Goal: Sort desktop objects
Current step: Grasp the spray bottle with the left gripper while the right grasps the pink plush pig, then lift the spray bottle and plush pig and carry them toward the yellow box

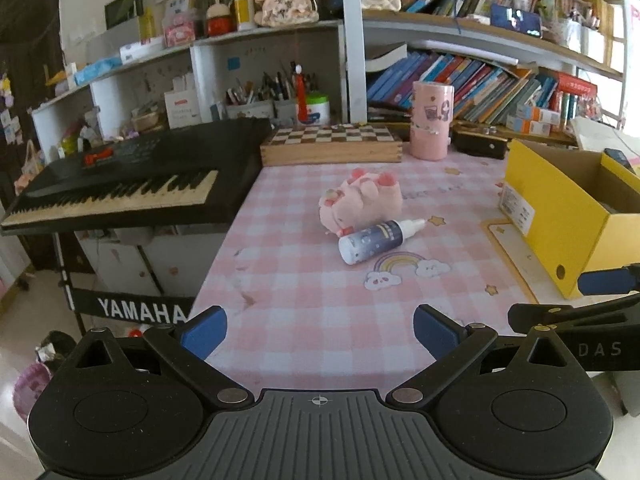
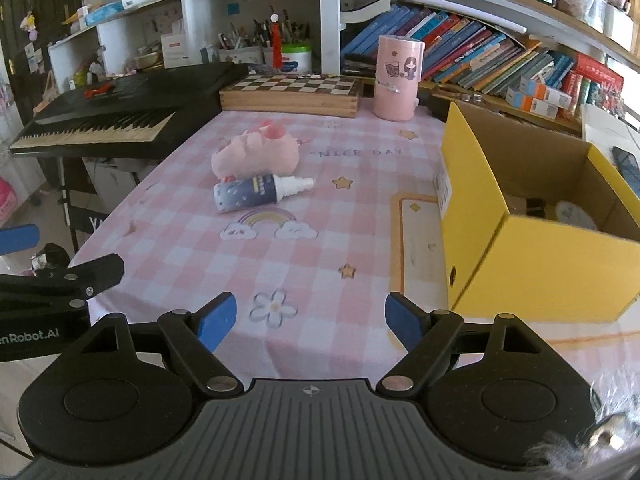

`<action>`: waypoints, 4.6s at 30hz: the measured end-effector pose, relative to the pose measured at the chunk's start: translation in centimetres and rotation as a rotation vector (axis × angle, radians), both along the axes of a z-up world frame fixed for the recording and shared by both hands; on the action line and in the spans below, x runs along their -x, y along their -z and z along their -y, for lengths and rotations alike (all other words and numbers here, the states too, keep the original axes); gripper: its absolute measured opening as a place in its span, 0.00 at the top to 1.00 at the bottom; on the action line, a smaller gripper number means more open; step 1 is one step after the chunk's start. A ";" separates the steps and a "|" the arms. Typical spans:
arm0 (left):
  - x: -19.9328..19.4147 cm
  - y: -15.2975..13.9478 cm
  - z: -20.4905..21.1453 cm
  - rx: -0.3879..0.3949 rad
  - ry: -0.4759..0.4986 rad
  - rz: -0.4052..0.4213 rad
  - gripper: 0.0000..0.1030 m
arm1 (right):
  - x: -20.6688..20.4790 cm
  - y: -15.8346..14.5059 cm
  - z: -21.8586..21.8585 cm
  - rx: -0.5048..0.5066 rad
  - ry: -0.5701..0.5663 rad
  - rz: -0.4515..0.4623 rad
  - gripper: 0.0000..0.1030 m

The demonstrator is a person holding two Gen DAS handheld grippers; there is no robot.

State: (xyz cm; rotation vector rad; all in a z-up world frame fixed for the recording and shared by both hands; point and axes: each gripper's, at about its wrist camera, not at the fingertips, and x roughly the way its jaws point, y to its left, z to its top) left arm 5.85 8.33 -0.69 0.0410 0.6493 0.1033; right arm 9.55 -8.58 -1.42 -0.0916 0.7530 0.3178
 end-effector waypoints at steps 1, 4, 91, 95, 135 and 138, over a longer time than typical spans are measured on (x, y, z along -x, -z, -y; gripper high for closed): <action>-0.6 0.1 0.1 -0.001 0.001 -0.007 0.02 | -0.6 0.0 0.0 0.000 -0.003 0.000 0.22; -2.2 0.3 0.6 -0.007 0.006 -0.016 0.02 | -2.5 -0.1 0.2 -0.002 -0.008 0.008 0.22; -14.6 4.4 -0.8 0.278 -0.005 -0.168 0.70 | -24.5 -2.1 -1.0 -0.291 -0.126 -0.068 0.40; -12.9 2.5 -2.2 0.334 -0.040 -0.088 0.70 | -22.1 -2.7 -0.9 -0.236 -0.136 -0.040 0.39; 4.7 -1.5 -1.2 0.362 0.183 -0.059 0.70 | 4.6 -1.5 2.5 -0.155 -0.021 -0.137 0.39; 5.2 -1.4 -0.5 0.354 0.228 -0.081 0.70 | 6.4 -1.3 3.3 -0.155 0.028 -0.132 0.39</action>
